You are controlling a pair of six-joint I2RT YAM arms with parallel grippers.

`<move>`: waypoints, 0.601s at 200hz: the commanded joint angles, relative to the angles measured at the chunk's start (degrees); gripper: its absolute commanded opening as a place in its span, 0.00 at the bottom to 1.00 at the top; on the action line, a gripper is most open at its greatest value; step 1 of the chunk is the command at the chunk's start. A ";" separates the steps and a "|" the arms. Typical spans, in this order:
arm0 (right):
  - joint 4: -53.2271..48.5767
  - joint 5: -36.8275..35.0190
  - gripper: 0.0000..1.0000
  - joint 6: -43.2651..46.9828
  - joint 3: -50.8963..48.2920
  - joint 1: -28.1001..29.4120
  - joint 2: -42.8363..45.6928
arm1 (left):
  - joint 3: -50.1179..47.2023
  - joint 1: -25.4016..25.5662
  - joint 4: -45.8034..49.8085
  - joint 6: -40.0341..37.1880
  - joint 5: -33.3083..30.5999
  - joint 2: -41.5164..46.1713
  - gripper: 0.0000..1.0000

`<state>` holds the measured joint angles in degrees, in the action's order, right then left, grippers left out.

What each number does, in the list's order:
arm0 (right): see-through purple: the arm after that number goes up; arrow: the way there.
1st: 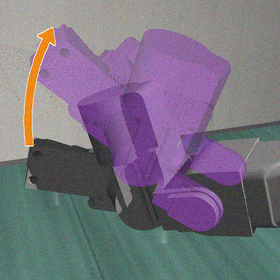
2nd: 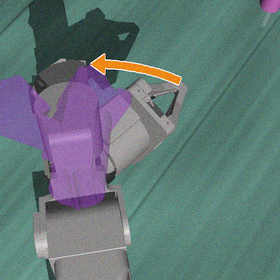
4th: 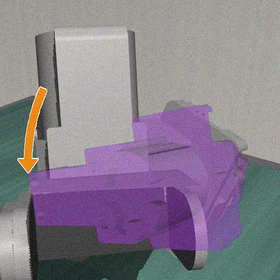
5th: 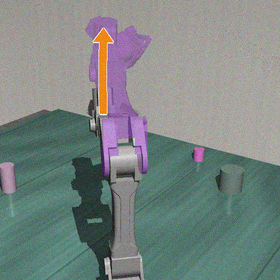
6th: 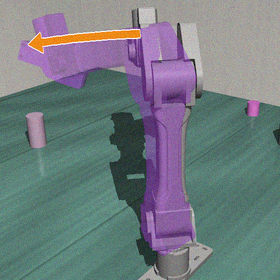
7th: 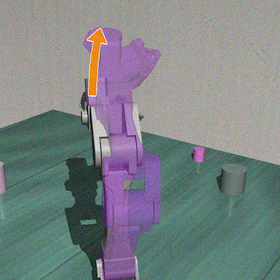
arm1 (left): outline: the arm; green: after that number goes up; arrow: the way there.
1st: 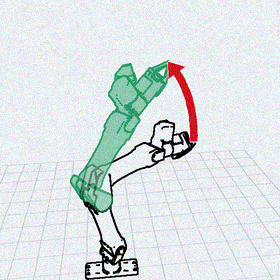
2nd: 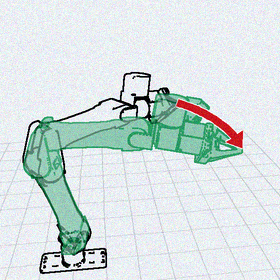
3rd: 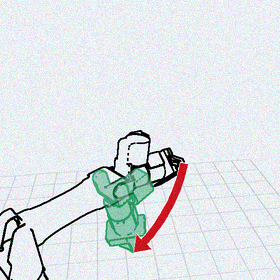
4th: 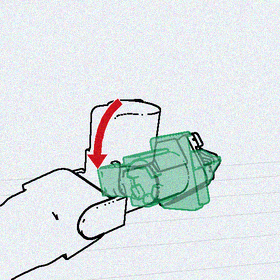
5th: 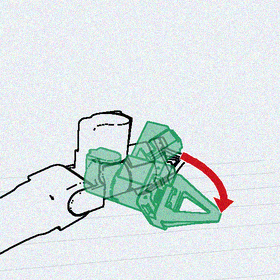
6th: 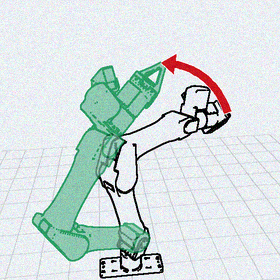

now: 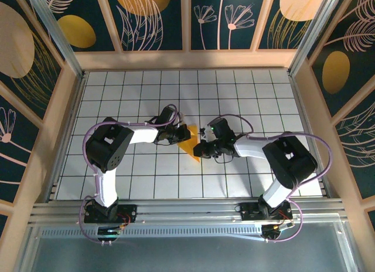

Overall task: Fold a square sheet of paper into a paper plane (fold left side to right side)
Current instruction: Fourth fold the wing at the center of the table.

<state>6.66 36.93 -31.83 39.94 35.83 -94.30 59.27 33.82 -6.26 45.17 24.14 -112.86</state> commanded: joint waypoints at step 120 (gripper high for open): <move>0.46 -0.65 0.00 0.72 -2.49 0.88 -2.85 | -1.20 -0.08 6.97 -1.31 -4.00 -1.24 0.00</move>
<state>6.70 36.93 -31.46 38.81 36.12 -96.29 59.27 33.82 -6.26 45.17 24.14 -112.86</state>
